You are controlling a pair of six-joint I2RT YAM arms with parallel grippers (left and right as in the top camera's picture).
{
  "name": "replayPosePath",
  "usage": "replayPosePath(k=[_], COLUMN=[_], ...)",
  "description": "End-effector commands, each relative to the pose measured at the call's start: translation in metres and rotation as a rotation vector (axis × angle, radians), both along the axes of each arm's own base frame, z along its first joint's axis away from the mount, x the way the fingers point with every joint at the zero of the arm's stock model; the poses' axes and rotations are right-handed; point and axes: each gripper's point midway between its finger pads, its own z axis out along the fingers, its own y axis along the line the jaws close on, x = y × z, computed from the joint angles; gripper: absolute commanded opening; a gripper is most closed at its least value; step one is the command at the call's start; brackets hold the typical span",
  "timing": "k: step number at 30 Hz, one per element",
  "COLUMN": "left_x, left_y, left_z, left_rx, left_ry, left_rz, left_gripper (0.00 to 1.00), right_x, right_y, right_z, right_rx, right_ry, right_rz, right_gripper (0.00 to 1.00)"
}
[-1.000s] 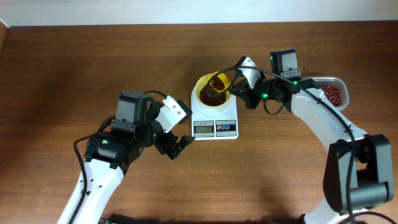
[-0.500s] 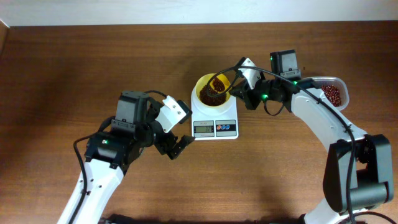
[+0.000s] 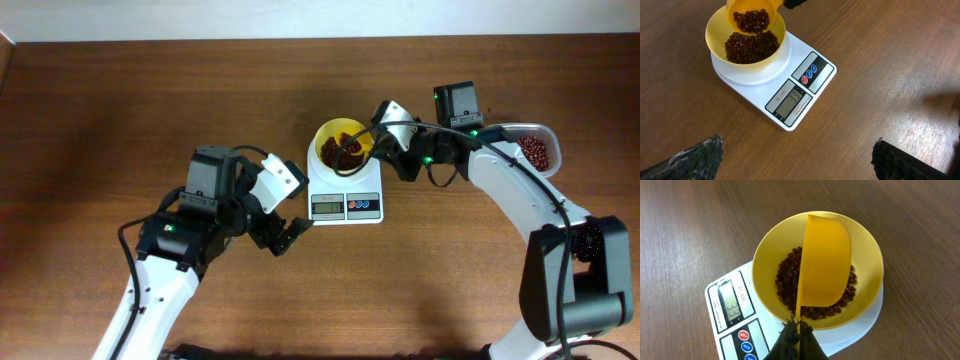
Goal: Scoop item into bowl and weigh 50g on scale
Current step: 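Carry the filled scoop over the yellow bowl and pour beans in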
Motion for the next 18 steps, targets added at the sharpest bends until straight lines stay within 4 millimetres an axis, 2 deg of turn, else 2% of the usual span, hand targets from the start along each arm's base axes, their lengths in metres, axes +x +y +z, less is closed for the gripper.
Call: replayPosePath(k=[1, 12, 18], left_x=[-0.002, -0.002, -0.002], left_y=[-0.001, -0.001, -0.001], left_z=[-0.003, -0.003, -0.003], left_rx=[-0.015, -0.015, -0.015], left_ry=[0.018, 0.019, 0.019], left_rz=[-0.001, -0.001, -0.001], left_gripper=[0.99, 0.99, 0.99], right_x=[-0.003, -0.001, 0.014], right_y=[0.004, 0.004, 0.008], right_z=[-0.006, -0.005, 0.005], right_rx=[-0.033, -0.089, -0.094], right_ry=[-0.068, -0.236, -0.360], right_rz=[0.084, 0.223, 0.244], right_gripper=[0.04, 0.04, 0.04])
